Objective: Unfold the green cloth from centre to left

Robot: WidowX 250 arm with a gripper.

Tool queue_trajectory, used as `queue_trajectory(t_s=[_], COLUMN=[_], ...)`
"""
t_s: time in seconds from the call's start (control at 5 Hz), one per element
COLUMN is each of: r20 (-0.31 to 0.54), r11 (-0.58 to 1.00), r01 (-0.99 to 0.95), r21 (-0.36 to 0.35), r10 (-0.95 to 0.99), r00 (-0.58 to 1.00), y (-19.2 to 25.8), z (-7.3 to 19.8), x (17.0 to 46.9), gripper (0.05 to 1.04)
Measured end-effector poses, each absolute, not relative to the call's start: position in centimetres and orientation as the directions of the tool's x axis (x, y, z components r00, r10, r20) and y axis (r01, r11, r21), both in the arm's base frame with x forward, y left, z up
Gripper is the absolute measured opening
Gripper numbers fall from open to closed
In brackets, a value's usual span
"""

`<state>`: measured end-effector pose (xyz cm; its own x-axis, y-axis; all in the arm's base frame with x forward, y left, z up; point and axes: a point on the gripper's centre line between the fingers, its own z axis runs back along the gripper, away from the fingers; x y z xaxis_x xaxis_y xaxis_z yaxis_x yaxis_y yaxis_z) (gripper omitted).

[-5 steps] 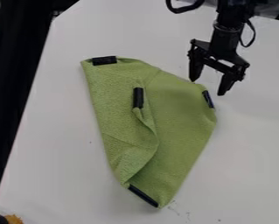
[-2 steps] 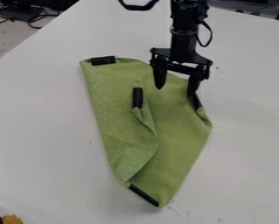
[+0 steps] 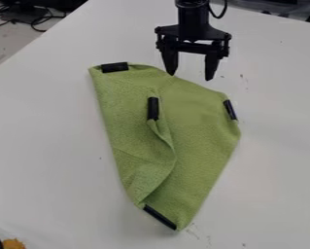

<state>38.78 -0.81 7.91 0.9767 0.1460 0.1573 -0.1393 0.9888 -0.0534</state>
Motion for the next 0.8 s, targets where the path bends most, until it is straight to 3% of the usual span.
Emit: queue_trajectory(t_s=[0.4, 0.8], r20=[0.144, 0.135], r11=[0.973, 0.966], r01=[-0.228, -0.256], r21=[0.034, 0.030], r10=[0.220, 0.250], r00=[0.965, 0.959], y=[2.7, 3.7], z=[4.0, 2.7], x=[35.2, 34.1], gripper=[1.000, 0.966])
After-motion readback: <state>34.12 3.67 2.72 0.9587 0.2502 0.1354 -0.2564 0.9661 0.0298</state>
